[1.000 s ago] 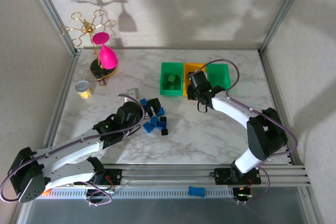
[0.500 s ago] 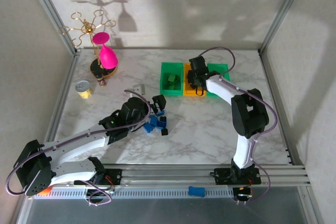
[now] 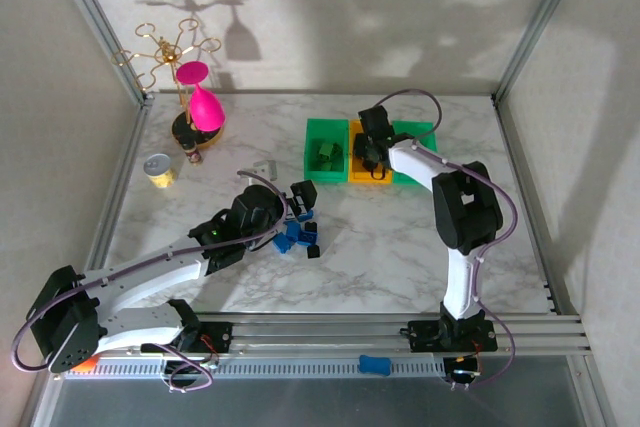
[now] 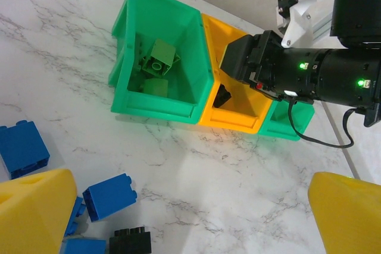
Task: Sort the legos into containers by color
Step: Place the lego in the container, then pick up the lego from the center of the table.
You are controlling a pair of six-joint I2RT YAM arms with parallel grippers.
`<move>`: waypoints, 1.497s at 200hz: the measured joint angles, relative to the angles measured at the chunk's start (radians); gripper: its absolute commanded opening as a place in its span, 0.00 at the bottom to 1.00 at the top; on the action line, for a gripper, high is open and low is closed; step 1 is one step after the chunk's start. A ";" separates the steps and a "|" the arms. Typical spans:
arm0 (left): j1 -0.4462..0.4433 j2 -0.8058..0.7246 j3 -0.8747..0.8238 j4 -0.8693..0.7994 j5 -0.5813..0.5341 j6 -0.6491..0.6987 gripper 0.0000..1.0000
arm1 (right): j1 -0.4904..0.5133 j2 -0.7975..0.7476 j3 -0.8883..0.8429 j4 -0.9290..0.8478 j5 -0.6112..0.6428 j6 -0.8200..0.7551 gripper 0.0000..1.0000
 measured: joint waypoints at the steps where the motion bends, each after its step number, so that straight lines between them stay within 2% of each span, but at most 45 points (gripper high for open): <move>1: 0.000 0.000 0.000 0.000 0.000 0.000 1.00 | 0.000 -0.004 -0.002 0.000 0.000 0.000 0.44; 63: 0.000 -0.038 0.000 -0.006 0.000 0.000 0.99 | 0.029 -0.228 -0.179 0.021 -0.019 0.008 0.47; 138: 0.000 -0.153 -0.059 -0.078 -0.027 -0.021 1.00 | 0.259 -0.369 -0.386 0.020 -0.049 0.011 0.54; 203: 0.000 -0.238 -0.121 -0.133 -0.081 -0.058 1.00 | 0.445 -0.354 -0.425 0.019 -0.041 0.109 0.61; 257: 0.000 -0.262 -0.136 -0.154 -0.101 -0.071 1.00 | 0.512 -0.229 -0.363 0.018 -0.030 0.193 0.65; 299: 0.000 -0.289 -0.151 -0.162 -0.111 -0.072 1.00 | 0.522 -0.185 -0.332 0.016 -0.014 0.220 0.64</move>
